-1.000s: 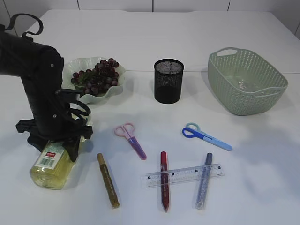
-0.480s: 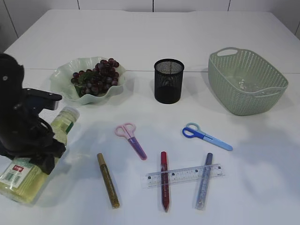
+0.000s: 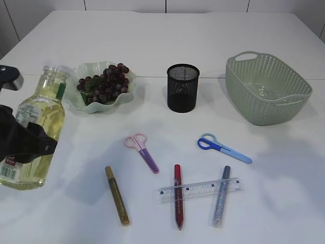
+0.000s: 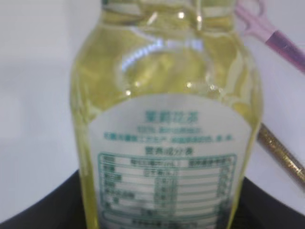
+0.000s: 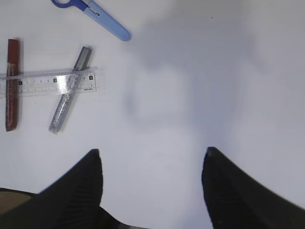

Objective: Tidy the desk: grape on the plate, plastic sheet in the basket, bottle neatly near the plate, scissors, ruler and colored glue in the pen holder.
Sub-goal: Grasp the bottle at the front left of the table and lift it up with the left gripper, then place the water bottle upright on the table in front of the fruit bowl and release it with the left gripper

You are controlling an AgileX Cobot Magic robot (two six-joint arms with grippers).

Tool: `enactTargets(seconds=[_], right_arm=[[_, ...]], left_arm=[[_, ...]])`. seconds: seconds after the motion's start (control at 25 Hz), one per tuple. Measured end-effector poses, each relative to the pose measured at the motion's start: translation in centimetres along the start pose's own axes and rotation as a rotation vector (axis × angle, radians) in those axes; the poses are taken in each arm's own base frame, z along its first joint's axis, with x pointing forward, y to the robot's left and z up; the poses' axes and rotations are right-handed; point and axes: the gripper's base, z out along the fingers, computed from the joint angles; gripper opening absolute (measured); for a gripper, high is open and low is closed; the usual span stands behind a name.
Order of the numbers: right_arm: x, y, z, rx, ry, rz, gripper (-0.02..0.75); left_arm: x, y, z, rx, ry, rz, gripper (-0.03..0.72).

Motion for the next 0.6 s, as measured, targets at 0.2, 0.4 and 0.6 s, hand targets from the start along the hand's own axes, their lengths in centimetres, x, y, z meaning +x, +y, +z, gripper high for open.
enactTargets(seconds=[0.2, 0.4, 0.6], right_arm=[[0.0, 0.0, 0.0, -0.004, 0.0, 0.001, 0.511], [0.0, 0.1, 0.0, -0.006, 0.001, 0.002, 0.511], [0.1, 0.1, 0.0, -0.006, 0.006, 0.002, 0.511]], left_arm=[[1.1, 0.2, 0.0, 0.039, -0.184, 0.025, 0.434], [1.7, 0.9, 0.2, 0.085, -0.433, -0.015, 0.434], [0.7, 1.3, 1.2, 0.115, -0.594, -0.031, 0.434]])
